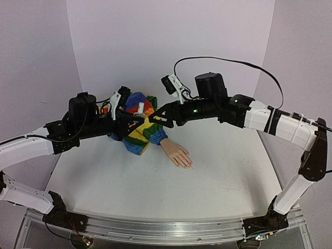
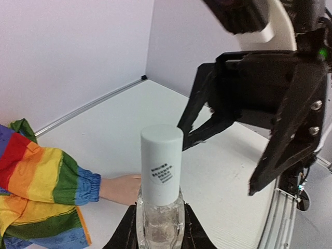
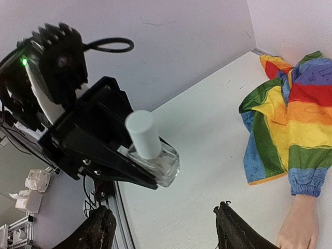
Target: Paint the nails
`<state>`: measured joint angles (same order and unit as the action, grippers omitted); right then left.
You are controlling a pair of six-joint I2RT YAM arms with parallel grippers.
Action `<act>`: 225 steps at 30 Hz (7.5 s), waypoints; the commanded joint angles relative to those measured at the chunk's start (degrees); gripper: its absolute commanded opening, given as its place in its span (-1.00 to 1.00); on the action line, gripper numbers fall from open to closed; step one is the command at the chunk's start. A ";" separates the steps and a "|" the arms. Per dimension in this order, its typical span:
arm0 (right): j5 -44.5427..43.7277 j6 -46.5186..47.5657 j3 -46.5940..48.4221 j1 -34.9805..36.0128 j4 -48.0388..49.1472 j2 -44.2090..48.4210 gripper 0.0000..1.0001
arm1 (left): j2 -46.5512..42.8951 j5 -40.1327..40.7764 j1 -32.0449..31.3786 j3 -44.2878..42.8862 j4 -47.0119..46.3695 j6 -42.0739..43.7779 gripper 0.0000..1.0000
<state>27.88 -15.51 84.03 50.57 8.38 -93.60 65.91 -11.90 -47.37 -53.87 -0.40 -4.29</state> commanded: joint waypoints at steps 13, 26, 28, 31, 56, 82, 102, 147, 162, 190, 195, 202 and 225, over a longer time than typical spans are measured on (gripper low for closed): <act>-8.42 -6.66 15.31 0.32 2.55 -11.60 0.15 | 8.75 10.01 -0.52 -6.32 -2.63 3.80 -1.00; -1.77 -6.89 12.78 0.28 6.06 -11.75 -1.00 | 7.48 6.18 -0.70 -5.87 -2.58 1.32 -1.00; 1.32 -5.18 11.22 0.23 6.52 -10.70 -1.00 | 6.89 2.88 -0.64 -5.88 -2.56 0.58 -1.00; 7.63 -2.53 7.56 0.26 7.90 -8.60 -1.00 | 5.63 -5.03 0.14 -5.89 -2.58 -1.46 -1.00; 19.82 5.87 -9.26 0.57 8.69 5.35 -0.33 | 2.19 -25.83 2.11 -4.24 -2.50 -7.50 -1.00; -1.21 -8.73 10.84 -1.39 9.55 -10.77 -0.06 | 6.45 8.52 -0.35 -4.98 -2.02 6.83 -1.00; 18.06 -3.28 8.16 -1.36 10.02 -9.23 -0.99 | 4.06 -10.25 0.53 -5.67 -2.06 0.87 -1.00; -0.84 -0.66 20.63 1.42 -23.49 -11.33 0.15 | 3.59 -4.07 -0.61 0.88 -0.48 18.97 -1.00; -0.81 0.12 20.89 1.46 -23.32 -11.27 -0.21 | 4.97 -5.83 -0.70 -0.03 1.65 19.06 -1.00; 2.97 1.36 19.40 1.47 -23.11 -12.39 -0.42 | 4.36 -7.26 -0.70 -0.77 3.13 17.30 -1.00; 2.84 1.40 19.27 1.45 -23.13 -12.44 -0.31 | 4.28 -7.35 -0.70 -0.86 3.21 17.09 -1.00; 2.36 1.39 19.06 1.42 -23.06 -12.75 -0.28 | 3.92 -7.44 -0.70 -0.88 3.21 17.04 -1.00; 1.06 2.00 18.07 1.44 -22.43 -10.47 -1.00 | 3.80 -7.00 -0.75 -0.64 3.27 17.03 -1.00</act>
<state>29.58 -14.28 103.31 51.81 -15.11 -106.87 71.16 -18.33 -47.75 -52.05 4.49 13.04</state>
